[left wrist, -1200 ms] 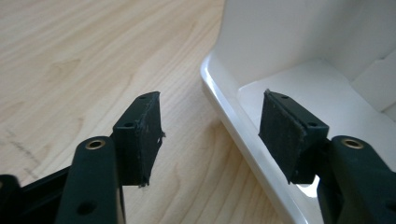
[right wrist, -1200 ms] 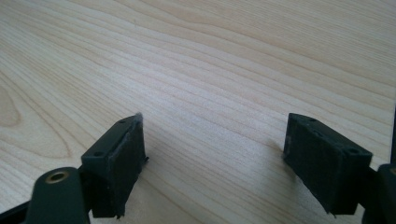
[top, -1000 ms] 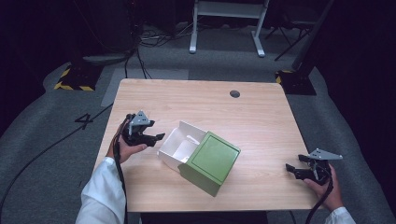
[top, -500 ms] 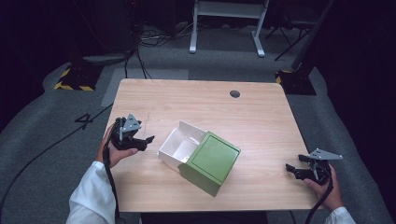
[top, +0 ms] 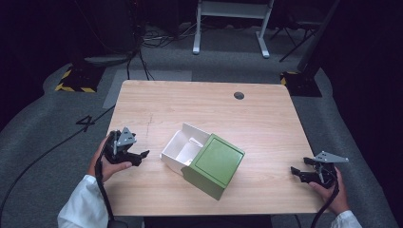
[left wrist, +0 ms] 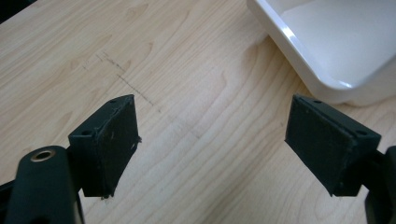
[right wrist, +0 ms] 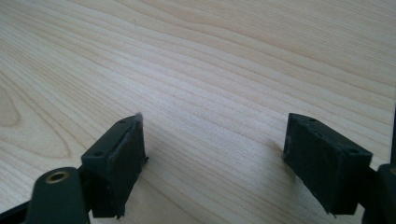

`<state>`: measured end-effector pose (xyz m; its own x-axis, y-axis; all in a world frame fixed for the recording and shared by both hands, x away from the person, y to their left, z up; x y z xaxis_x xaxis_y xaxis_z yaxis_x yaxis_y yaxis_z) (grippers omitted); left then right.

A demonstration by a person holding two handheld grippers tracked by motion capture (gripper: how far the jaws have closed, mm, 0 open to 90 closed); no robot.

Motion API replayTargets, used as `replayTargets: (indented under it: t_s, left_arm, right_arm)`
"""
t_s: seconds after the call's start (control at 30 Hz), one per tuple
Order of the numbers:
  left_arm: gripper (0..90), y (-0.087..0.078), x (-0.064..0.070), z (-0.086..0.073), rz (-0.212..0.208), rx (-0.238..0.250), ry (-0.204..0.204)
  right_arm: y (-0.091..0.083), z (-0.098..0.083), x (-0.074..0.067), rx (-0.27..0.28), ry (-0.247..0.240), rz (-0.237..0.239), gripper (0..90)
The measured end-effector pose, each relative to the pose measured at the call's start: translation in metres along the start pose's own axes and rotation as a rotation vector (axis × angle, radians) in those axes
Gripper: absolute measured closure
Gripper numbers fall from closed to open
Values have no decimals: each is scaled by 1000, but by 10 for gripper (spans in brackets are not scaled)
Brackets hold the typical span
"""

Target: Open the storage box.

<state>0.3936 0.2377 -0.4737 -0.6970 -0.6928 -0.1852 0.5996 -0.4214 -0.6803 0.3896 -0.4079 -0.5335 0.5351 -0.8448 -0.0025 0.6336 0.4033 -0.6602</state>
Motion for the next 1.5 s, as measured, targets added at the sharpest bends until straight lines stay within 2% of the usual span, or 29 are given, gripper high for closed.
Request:
replayTargets:
  t_s: [0.13,0.23,0.47,0.53,0.6,0.73,0.87,0.9,1.0,1.13,1.17,1.5]
  left_arm:
    - [174,-3,5,-8,3,-15,3]
    - [174,-4,11,-21,17,-45,4]
    - [175,-5,21,-37,-5,-56,-17]
    - [175,-4,25,-41,-23,-56,-22]
    - [175,-2,30,-47,-31,-73,-27]
    - [173,0,35,-51,-51,-83,-28]
    - [174,4,39,-57,-58,-86,-52]
    - [174,5,40,-58,-61,-81,-58]
    - [172,8,38,-65,-83,-68,-114]
    - [170,7,35,-70,-74,-51,-136]
    - [170,7,33,-72,-86,-40,-168]
    - [162,7,33,-72,-78,-43,-166]
  right_arm:
    - [0,0,0,0,1,0,209]
    - [0,0,0,0,1,0,209]
    - [0,0,0,0,0,0,209]
    - [0,0,0,0,1,1,209]
    - [0,0,0,0,1,0,209]
    - [0,0,0,0,0,1,209]
    - [0,0,0,0,0,2,209]
    - [0,0,0,0,0,2,209]
    - [0,0,0,0,-1,1,208]
    - [0,0,0,0,-1,1,208]
    - [0,0,0,0,-1,2,208]
    - [0,0,0,0,-2,1,208]
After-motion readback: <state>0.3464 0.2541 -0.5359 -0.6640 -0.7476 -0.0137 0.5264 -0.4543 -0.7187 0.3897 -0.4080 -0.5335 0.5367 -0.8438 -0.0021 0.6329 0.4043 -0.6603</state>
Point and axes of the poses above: each handheld gripper's, and its own axes: y roughly forward along the jaws, z roughly out of its top, x roughly to its right, the point moved 4 cm from there along y, roughly forward along the jaws, and after that the axes turned 1 degree about y, right-handed, at the moved point
